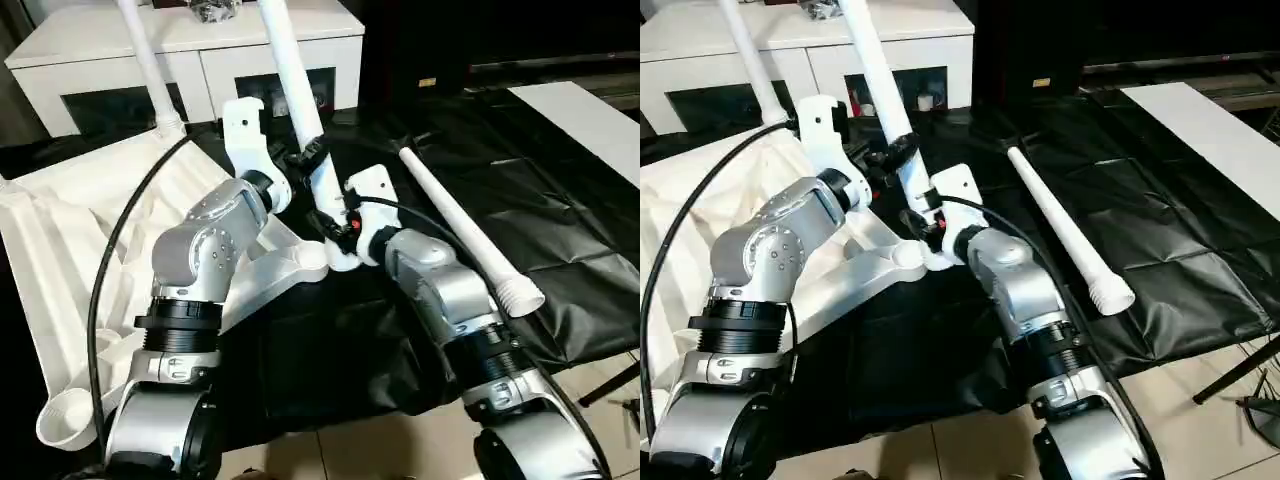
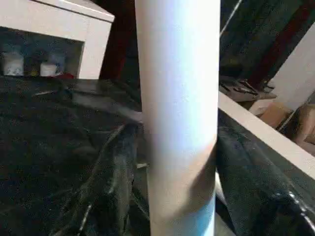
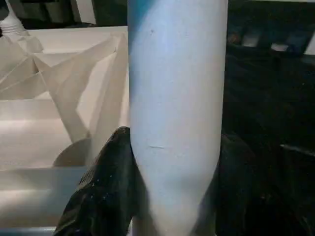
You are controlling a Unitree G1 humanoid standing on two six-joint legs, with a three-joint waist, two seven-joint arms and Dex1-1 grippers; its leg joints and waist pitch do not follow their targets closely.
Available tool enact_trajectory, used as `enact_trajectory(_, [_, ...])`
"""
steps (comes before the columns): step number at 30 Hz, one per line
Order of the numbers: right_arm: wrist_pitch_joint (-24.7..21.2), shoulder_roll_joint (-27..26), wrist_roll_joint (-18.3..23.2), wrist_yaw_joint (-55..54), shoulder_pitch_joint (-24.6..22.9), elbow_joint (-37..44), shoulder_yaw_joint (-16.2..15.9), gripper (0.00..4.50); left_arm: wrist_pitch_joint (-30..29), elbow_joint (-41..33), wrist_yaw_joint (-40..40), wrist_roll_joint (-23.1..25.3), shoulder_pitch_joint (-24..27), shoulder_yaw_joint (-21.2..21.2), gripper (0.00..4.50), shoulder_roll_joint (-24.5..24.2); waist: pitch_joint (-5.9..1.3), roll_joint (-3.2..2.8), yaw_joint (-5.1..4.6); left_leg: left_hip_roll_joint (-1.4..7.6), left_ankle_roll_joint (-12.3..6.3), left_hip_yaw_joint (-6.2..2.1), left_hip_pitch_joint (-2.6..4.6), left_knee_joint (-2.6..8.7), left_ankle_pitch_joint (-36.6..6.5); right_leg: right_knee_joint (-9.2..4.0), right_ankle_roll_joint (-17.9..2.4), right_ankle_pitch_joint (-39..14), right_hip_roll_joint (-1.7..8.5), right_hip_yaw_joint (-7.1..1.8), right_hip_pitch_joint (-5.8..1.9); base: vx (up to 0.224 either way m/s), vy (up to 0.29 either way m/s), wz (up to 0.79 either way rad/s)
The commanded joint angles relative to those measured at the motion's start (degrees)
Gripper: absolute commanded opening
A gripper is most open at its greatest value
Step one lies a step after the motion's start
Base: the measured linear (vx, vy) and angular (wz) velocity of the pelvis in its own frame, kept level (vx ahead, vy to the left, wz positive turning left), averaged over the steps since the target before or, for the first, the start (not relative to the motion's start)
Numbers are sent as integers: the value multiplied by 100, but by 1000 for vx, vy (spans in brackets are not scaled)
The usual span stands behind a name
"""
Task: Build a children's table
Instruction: Pick table leg
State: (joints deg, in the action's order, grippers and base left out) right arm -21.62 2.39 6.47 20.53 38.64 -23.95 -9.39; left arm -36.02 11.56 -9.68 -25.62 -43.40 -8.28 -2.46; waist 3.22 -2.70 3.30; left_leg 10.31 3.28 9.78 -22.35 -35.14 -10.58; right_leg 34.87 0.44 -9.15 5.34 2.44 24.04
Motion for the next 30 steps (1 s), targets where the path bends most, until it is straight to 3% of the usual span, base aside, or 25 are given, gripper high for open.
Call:
enact_trajectory(1, [152,-21,-18,-2,180,-36,40,186,-84,-75,16,-127,-30,-112,232,12,-446,29,-7,126,-54,-24,88,421,-1093,-364,-1248,-972,171,-130,-336,0,0,0])
enact_trajectory(10, [310,42,6,201,240,-84,102,186,-158,-155,-316,-580,-49,-374,180,37,-447,33,-21,126,-91,-24,86,419,-1077,-360,-1265,-922,168,-129,-335,0,0,0])
enact_trajectory(11, [296,58,58,302,240,-49,108,221,-184,-178,-434,-656,-50,-383,180,6,-443,33,-23,131,-95,-26,85,422,-1065,-355,-1271,-901,162,-129,-333,0,0,0])
enact_trajectory(14, [125,168,329,804,236,134,136,256,-406,-282,-971,-1014,-38,-406,179,-176,-444,43,-16,119,-136,-15,98,418,-1133,-348,-1298,-979,165,-132,-334,0,0,0])
enact_trajectory(16, [-290,374,733,1439,256,343,219,290,-668,-423,-1680,-1181,40,-228,179,-496,-444,46,-5,136,-192,-23,95,417,-1060,-328,-1370,-874,164,-132,-346,0,0,0])
enact_trajectory(18, [-542,545,926,1822,256,496,223,290,-822,-503,-2062,-1287,81,-127,179,-673,-436,44,-5,141,-268,-21,105,421,-1047,-325,-1389,-845,156,-132,-343,0,0,0])
enact_trajectory(21, [-857,850,1195,2438,227,756,190,315,-960,-674,-2625,-1435,151,66,179,-925,-428,53,3,145,-220,-12,108,421,-1056,-331,-1416,-955,169,-139,-343,0,0,0])
enact_trajectory(25, [-1105,1227,1379,3030,194,993,99,351,-1046,-690,-3016,-1580,128,161,179,-1112,-425,56,13,145,-172,-10,108,421,-1070,-333,-1386,-1070,171,-143,-343,0,0,0])
enact_trajectory(28, [-1255,1407,1482,3291,194,1089,83,357,-1016,-582,-3185,-1514,85,198,179,-1195,-423,90,4,136,-178,-5,95,414,-1027,-345,-1372,-1103,174,-146,-351,0,0,0])
enact_trajectory(30, [-1449,1613,1589,3588,200,1192,57,357,-964,-461,-3365,-1449,31,217,179,-1280,-431,82,17,140,-214,-10,98,406,-975,-337,-1362,-1121,177,-147,-358,0,0,0])
